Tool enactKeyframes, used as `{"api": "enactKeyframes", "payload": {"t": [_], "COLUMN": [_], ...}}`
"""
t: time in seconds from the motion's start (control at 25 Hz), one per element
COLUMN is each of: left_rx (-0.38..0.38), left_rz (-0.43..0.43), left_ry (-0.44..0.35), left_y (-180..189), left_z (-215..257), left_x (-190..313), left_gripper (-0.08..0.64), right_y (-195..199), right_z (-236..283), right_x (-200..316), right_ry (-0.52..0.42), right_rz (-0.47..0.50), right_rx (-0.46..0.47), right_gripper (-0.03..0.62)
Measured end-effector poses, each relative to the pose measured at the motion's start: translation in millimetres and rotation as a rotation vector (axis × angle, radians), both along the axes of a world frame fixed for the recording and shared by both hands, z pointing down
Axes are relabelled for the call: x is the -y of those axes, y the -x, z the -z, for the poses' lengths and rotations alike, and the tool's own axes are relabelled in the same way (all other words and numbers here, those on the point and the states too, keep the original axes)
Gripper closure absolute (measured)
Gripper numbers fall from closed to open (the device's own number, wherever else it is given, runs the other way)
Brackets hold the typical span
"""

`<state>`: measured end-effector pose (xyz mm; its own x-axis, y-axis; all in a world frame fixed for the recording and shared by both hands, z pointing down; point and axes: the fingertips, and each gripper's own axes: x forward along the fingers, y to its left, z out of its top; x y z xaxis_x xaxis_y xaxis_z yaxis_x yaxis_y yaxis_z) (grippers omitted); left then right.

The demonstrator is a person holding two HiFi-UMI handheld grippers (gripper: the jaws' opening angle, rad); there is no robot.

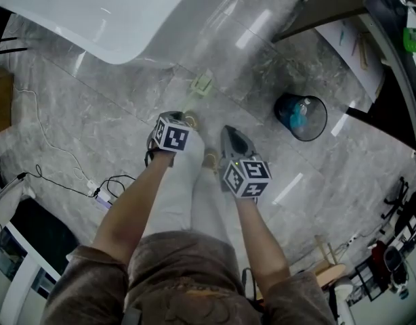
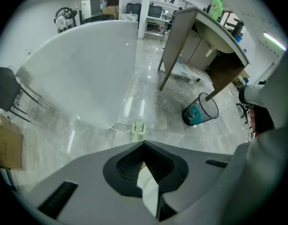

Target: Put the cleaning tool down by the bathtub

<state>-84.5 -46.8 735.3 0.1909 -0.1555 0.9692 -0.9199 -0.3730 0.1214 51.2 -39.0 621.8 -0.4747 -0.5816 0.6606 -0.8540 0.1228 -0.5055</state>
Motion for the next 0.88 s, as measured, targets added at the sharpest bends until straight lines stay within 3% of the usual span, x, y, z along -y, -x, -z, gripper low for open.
{"api": "enactKeyframes", "payload": {"t": [0.2, 0.44, 0.88], "left_rx": [-0.016, -0.07, -0.212], "left_rz": [0.027, 0.064, 0.013], "left_ry": [-0.019, -0.098, -0.254], "left_y": [-1, -4, -11], "left_z": [58, 162, 338], "left_x": [-9, -19, -47], "left_gripper": [0.549, 0.549, 0.549], "right_y": [5, 7, 18], "right_z": [44, 118, 258], "right_x": [-11, -29, -51], "right_ry": [-0.007, -0.021, -0.128], "right_rz": [0.021, 0.066, 0.184], "right_rx": [0.001, 0.003, 0.076], "right_gripper": [0.592, 0.592, 0.592]}}
